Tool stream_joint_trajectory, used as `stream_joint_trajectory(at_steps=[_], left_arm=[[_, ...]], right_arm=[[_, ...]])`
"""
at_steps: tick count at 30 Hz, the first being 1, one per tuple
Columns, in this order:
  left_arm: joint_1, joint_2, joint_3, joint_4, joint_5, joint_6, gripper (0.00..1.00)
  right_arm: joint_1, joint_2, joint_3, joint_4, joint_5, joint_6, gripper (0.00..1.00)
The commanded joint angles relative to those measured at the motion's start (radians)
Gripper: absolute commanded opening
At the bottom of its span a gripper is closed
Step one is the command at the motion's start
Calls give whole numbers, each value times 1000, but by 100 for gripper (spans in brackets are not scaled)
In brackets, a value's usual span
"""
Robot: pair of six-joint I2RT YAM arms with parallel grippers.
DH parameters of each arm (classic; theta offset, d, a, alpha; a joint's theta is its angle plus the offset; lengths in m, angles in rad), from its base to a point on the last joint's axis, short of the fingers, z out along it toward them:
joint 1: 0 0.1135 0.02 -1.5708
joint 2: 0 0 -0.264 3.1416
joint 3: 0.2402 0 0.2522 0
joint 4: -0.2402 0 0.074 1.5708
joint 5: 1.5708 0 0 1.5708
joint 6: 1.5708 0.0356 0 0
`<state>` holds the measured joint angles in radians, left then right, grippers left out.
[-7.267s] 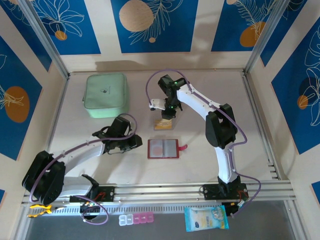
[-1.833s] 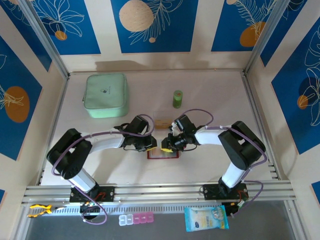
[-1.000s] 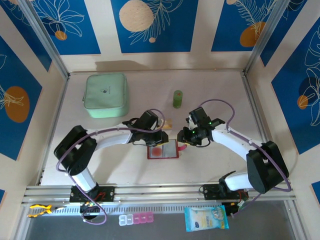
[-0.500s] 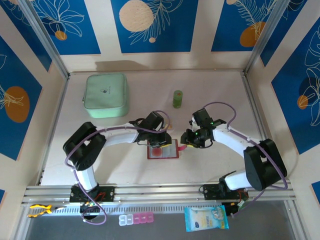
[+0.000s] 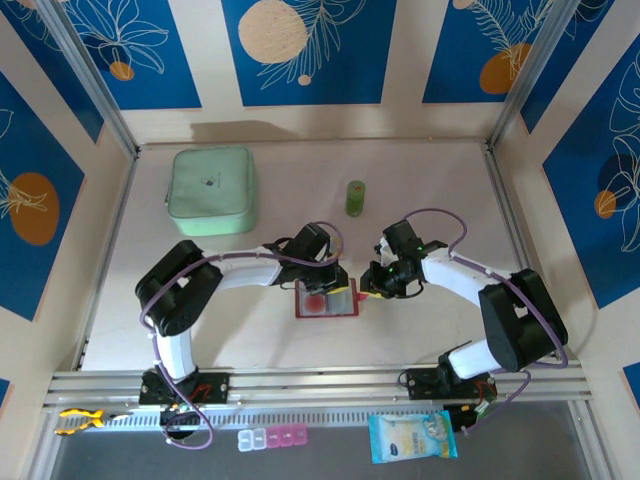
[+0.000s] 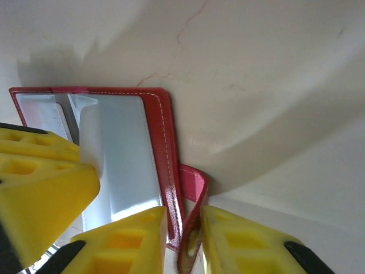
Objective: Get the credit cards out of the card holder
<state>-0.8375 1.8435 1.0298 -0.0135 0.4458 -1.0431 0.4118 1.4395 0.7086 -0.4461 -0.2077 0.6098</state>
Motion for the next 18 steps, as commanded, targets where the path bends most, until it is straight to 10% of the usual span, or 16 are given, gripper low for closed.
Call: stream_joint_trajectory(at_steps=[1, 18], left_arm=[[-13, 19, 14, 41, 31, -15, 16], [-10, 1, -34, 187, 45, -37, 27]], right_arm=[[-4, 10, -18, 16, -29, -6, 22], [-4, 25, -32, 38, -36, -5, 19]])
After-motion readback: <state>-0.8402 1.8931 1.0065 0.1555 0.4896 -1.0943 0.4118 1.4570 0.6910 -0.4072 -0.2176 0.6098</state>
